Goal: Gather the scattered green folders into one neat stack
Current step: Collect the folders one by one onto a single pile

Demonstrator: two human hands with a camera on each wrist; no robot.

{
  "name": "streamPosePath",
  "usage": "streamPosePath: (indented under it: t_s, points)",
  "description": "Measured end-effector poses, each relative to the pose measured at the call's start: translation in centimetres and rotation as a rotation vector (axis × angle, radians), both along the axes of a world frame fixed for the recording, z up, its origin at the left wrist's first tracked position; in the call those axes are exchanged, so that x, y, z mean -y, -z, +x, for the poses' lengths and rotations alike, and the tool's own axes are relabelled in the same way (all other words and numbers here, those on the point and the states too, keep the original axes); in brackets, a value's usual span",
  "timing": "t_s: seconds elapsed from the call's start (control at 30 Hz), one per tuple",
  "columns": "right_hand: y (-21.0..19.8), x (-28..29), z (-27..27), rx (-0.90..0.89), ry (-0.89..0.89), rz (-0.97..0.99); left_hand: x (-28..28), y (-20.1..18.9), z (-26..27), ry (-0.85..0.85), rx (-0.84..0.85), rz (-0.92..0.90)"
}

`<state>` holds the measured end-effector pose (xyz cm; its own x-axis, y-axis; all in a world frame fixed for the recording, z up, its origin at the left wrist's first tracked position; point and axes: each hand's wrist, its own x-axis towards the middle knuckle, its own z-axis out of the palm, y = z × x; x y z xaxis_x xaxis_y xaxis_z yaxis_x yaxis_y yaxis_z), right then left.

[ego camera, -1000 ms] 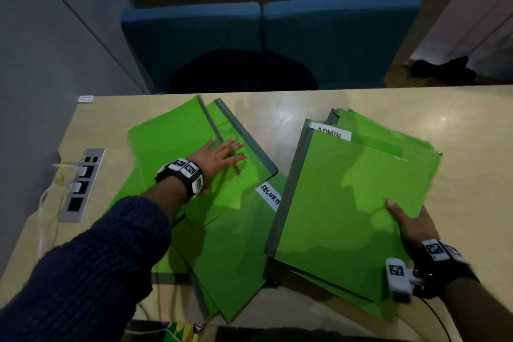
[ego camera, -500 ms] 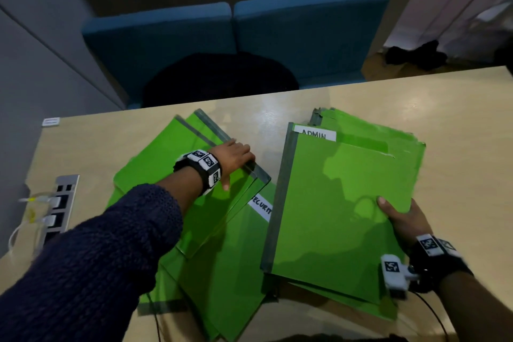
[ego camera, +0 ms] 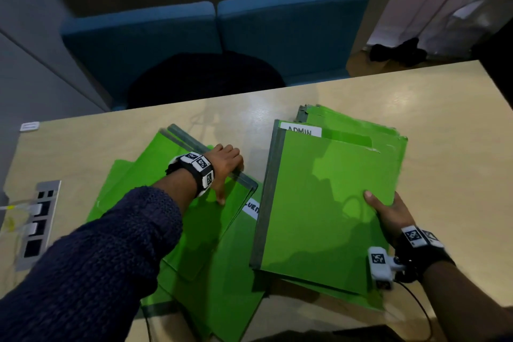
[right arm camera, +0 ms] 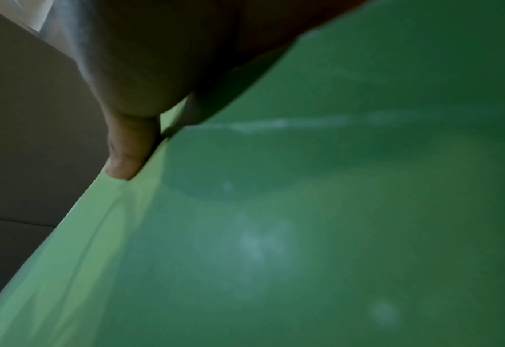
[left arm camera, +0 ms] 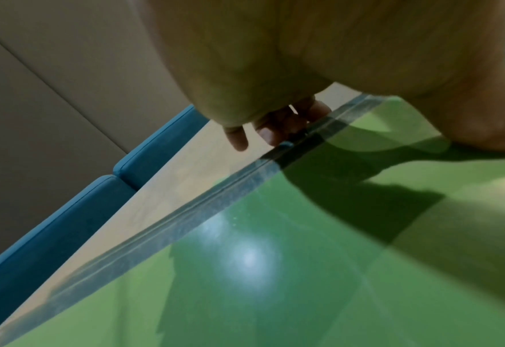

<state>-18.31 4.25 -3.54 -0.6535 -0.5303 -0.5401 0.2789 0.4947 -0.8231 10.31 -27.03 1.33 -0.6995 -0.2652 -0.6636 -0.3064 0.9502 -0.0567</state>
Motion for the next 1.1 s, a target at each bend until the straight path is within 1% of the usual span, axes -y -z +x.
streamPosePath:
  t_s: [0.17,0.27,0.4,0.5,0.57,0.6,0.63,0.7,0.77,0.83,0.9,0.93,0.97,1.0,1.07,1.1]
  points:
    - [0.0,-0.1,0.0,-0.007,0.007,0.009,-0.2,-0.1,0.0,-0.107,-0.051,0.055]
    - [0.7,-0.4,-0.2,0.000,0.005,0.021,-0.2,-0.6,0.0,-0.153,-0.071,0.071]
    - [0.7,-0.3,-0.1,-0.005,0.000,0.017,0.6,-1.3,1.0,-0.208,-0.110,0.057]
    - [0.9,-0.5,-0.3,0.006,0.014,0.026,1.4,-2.8,1.7,-0.292,-0.014,0.060]
    - [1.2,-0.6,-0.6,0.026,0.025,0.030,2.0,-4.5,2.2,-0.394,0.050,0.113]
    - [1.2,-0.6,-0.6,0.032,0.027,0.036,2.3,-5.7,2.4,-0.442,0.055,0.137]
    - [1.5,-0.7,-0.7,0.031,0.030,0.041,2.8,-7.1,2.8,-0.491,0.012,0.153]
    - [1.5,-0.8,-0.6,0.044,0.034,0.045,3.7,-10.3,3.8,-0.626,-0.164,0.169]
    - [1.7,-0.9,-0.8,0.024,0.022,0.062,4.4,-14.1,4.7,-0.824,-0.406,0.207]
    - [2.9,-1.3,-1.4,0.003,0.005,0.057,4.7,-17.7,5.4,-0.996,-0.685,0.290]
    - [3.5,-1.4,-1.7,-0.007,-0.014,0.065,4.4,-20.0,5.4,-1.109,-0.988,0.365]
    - [3.1,-1.2,-1.5,-0.013,-0.015,0.066,4.0,-20.3,5.0,-1.140,-1.092,0.386]
    - [2.7,-1.1,-1.4,-0.015,-0.021,0.071,3.1,-20.3,4.2,-1.157,-1.142,0.394]
    - [3.0,-1.1,-1.6,-0.016,-0.026,0.065,2.2,-19.4,3.2,-1.157,-1.148,0.388]
    - [1.3,-0.7,-1.0,-0.037,-0.045,0.082,0.0,-16.3,0.8,-1.190,-1.101,0.382]
    - [1.0,-0.6,-0.9,-0.030,-0.053,0.077,-1.4,-14.4,-0.5,-1.238,-1.053,0.393]
